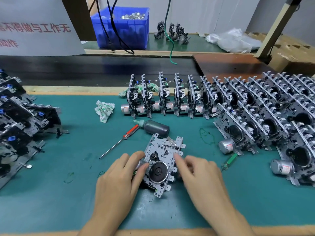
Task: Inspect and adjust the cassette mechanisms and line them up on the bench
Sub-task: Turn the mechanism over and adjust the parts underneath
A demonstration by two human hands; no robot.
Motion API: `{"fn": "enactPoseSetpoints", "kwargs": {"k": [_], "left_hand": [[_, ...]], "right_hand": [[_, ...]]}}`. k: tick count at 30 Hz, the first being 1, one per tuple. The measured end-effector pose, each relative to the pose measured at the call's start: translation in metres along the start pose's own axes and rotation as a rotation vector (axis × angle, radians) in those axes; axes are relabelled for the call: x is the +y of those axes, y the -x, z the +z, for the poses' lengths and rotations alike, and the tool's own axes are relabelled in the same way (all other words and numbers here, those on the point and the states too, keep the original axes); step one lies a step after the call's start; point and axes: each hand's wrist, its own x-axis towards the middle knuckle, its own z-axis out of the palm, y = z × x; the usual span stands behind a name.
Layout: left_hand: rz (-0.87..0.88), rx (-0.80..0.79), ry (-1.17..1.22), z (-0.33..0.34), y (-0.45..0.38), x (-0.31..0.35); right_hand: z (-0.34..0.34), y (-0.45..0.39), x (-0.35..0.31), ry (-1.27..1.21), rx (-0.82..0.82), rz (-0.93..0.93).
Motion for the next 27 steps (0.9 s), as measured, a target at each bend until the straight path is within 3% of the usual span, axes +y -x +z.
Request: {"fn": "enactPoseSetpoints", "kwargs": {"k": [5, 11, 17, 23, 27], "left_hand": [[-0.004, -0.057, 0.036, 0.0, 0.001, -0.002], [0.081, -0.374, 0.248, 0.006, -0.012, 0.012], [0.037, -0.375, 0.405, 0.04, -0.067, 0.071], [0.143, -0.442, 0.236, 0.078, -0.077, 0.098], [0.14, -0.429, 0.229, 0.088, -0.083, 0.105]], "right_hand": [[0.01, 0.008, -0.007, -0.094, 0.051, 0.038], [-0.021, -0.022, -0.01, 0.003, 0.194, -0.074], [-0.073, -0.057, -0.006, 0.296, 0.373, -0.136], [-0.074, -0.072, 0.017, 0.495, 0.3, -0.04], [-0.073, -0.081, 0.022, 0.502, 0.327, 0.025]]}}
